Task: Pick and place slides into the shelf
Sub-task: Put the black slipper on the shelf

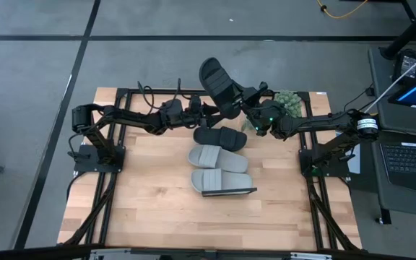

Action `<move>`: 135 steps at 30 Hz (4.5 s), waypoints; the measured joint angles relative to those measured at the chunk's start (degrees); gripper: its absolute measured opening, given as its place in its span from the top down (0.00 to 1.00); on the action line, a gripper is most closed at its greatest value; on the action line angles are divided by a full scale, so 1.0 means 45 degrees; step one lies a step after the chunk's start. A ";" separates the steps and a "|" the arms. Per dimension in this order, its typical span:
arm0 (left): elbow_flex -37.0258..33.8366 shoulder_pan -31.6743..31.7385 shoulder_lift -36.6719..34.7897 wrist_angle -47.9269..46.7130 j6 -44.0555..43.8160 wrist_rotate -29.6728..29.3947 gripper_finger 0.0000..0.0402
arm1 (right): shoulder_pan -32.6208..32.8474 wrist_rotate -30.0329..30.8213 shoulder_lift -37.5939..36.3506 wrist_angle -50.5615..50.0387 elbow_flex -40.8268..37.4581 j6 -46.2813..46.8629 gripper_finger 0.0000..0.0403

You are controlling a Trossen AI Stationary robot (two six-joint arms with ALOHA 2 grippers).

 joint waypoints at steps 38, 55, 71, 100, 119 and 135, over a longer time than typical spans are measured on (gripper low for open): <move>0.0010 -0.0277 0.0005 0.0877 0.0009 -0.0670 0.39 | 0.0005 -0.1797 0.0000 0.1117 -0.0005 0.0690 0.99; 0.0010 -0.0374 0.0015 0.0448 0.1073 -0.0495 0.84 | 0.0019 -0.1870 0.0000 0.1112 -0.0005 0.0321 0.99; 0.0010 0.0903 -0.0097 -0.0516 0.0526 0.3000 0.84 | 0.0543 -0.1103 -0.0370 -0.0420 -0.0014 -0.0401 0.88; 0.0005 0.3538 -0.2771 -0.7744 0.1890 0.7888 0.86 | 0.3249 0.1335 -0.2120 -0.3865 0.0000 -0.2265 0.75; 0.1624 0.4963 -0.3444 -1.3779 0.6924 1.1290 0.86 | 0.3752 0.0274 -0.2949 -0.7730 0.0000 0.0277 0.99; 0.2846 0.2909 -0.3444 -2.1177 1.1495 0.7832 0.86 | 0.2151 -0.5209 -0.3322 -0.9694 0.0375 0.2992 0.98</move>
